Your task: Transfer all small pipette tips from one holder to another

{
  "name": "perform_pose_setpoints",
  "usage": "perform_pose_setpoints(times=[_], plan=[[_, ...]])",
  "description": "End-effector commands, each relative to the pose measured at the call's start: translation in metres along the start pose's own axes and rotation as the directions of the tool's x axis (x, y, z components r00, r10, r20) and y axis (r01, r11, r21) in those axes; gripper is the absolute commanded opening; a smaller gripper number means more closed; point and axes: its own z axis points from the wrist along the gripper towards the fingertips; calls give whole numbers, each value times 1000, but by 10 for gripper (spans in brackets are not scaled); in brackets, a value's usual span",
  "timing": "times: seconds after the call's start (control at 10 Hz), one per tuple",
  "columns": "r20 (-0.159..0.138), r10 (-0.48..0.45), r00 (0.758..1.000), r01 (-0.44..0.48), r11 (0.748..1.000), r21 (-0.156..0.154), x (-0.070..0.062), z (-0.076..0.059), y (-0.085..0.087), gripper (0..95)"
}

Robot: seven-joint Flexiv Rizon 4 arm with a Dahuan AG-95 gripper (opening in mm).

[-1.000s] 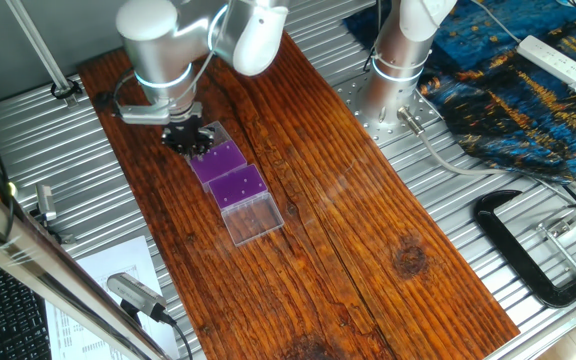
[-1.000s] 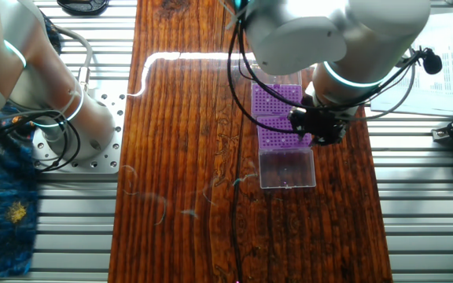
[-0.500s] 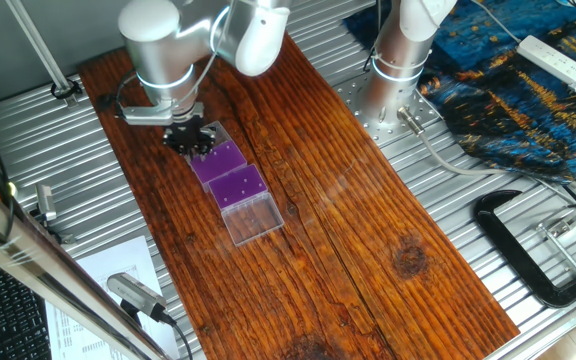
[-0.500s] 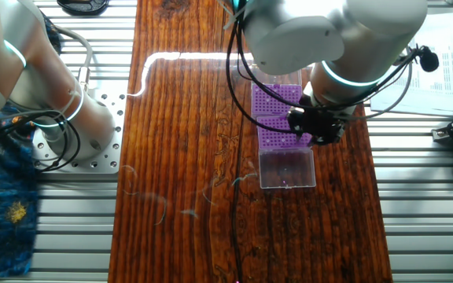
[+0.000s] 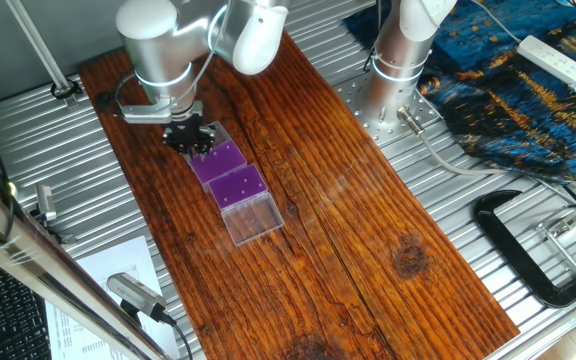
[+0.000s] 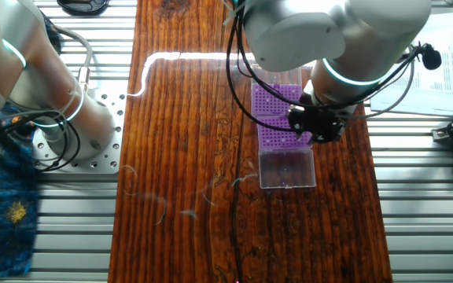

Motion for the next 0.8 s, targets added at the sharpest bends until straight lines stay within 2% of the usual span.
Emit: perform_pose_setpoints(times=[0.1, 0.4, 0.8], plan=[[1, 11, 1000, -11, 1000, 3, -1, 5, 3, 190], [9, 22, 1000, -22, 1000, 2, 0, 10, 9, 190], [4, 29, 1000, -29, 1000, 8, 0, 11, 9, 190]])
